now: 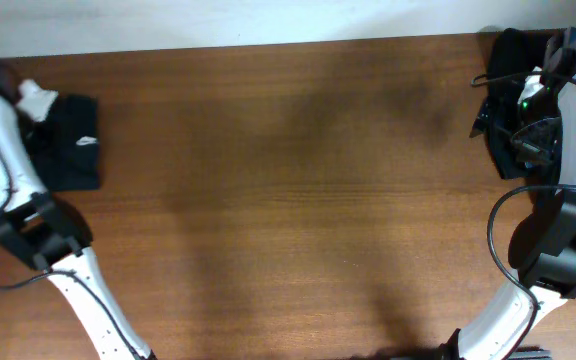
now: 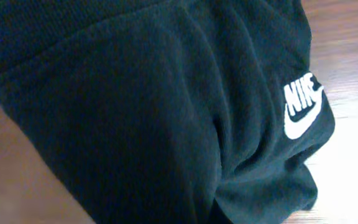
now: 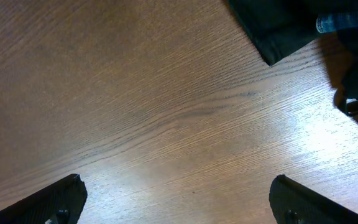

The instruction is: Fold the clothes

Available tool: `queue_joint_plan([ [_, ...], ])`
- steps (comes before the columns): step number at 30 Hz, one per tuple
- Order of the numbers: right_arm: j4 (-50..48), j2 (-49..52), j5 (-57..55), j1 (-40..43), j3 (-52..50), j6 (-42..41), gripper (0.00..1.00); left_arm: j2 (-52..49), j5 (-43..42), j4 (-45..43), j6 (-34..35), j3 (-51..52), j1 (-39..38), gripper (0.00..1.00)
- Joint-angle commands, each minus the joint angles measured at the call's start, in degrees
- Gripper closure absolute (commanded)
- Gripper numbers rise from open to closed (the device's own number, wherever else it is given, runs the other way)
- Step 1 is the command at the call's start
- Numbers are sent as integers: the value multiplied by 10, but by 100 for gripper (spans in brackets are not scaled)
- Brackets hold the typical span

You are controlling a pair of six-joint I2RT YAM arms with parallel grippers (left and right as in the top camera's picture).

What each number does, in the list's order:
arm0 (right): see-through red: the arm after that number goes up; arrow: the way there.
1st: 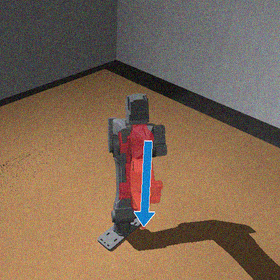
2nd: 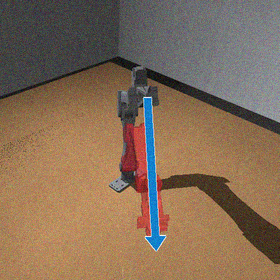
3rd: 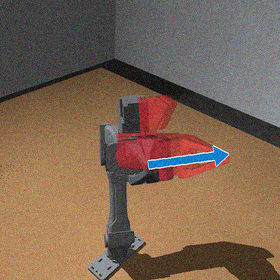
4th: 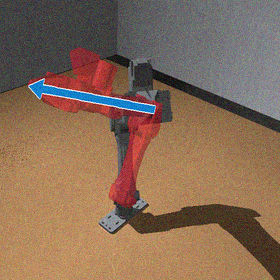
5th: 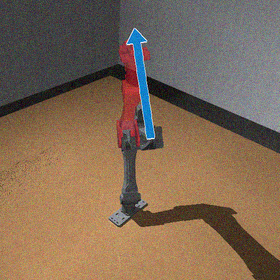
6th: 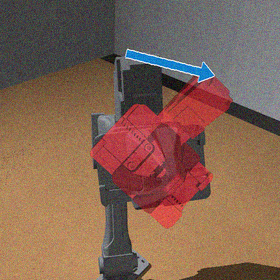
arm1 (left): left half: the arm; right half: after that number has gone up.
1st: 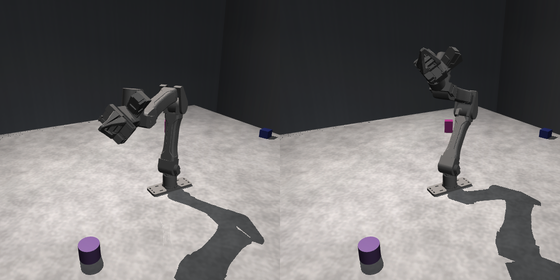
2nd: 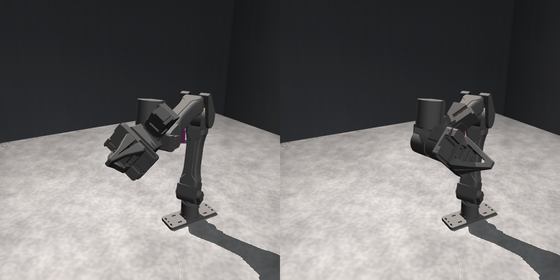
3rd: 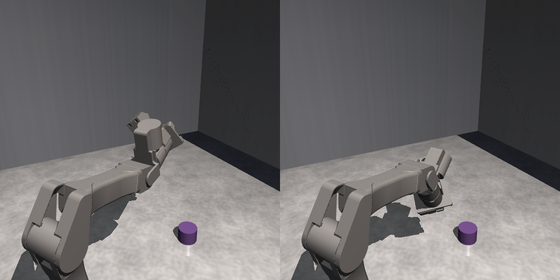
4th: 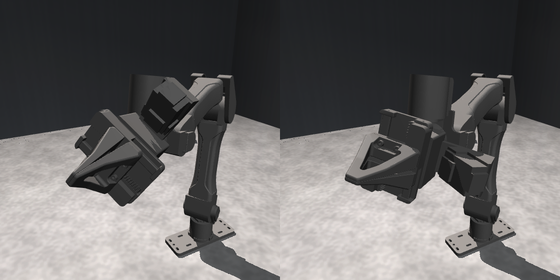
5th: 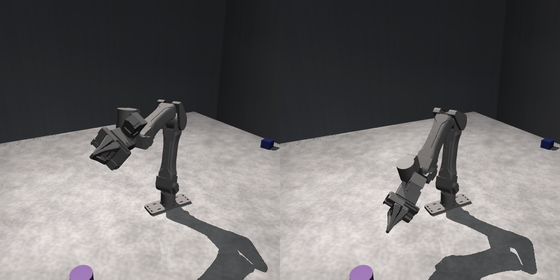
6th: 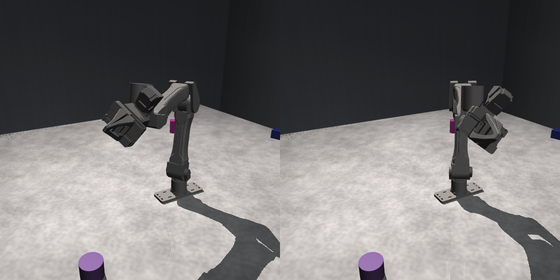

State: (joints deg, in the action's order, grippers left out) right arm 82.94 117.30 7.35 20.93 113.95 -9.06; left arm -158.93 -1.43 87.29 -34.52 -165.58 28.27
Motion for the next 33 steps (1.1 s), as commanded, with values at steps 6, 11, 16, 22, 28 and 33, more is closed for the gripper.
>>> queue_joint_plan([
  [6,0,-6,-5,1,7,-4,1,-52,-7,-55,-35,-2,63,100],
  [11,0,-6,-5,1,7,-4,1,-64,-7,-121,-38,-1,76,98],
  [16,0,-6,-5,1,7,-4,1,-64,-9,-158,11,-1,75,69],
  [22,0,-6,-5,1,7,-4,1,-64,-21,-155,42,-1,59,6],
  [28,0,-6,-5,1,7,-4,1,-64,33,-166,107,-1,49,0],
  [33,0,-6,-5,1,7,-4,1,-61,68,-169,180,-36,49,0],
])
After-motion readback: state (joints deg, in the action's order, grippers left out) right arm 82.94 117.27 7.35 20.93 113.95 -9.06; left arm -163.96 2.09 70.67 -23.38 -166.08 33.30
